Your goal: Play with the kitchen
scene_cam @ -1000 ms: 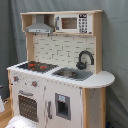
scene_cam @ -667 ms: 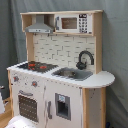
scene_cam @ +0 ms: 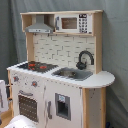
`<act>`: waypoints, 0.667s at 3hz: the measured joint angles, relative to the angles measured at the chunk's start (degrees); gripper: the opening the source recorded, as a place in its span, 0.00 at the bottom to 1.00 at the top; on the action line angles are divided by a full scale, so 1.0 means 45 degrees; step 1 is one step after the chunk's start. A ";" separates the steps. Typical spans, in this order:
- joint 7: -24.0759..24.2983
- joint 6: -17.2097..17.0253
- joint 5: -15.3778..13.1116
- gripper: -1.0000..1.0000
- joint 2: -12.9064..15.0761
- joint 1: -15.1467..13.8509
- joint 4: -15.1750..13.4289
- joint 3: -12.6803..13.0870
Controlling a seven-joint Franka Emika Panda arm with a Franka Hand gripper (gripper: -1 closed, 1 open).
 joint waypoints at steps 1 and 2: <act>0.0730 0.0617 0.0000 1.00 0.0000 -0.0879 0.0018 0.0090; 0.1478 0.1015 0.0000 1.00 -0.0010 -0.1709 0.0015 0.0622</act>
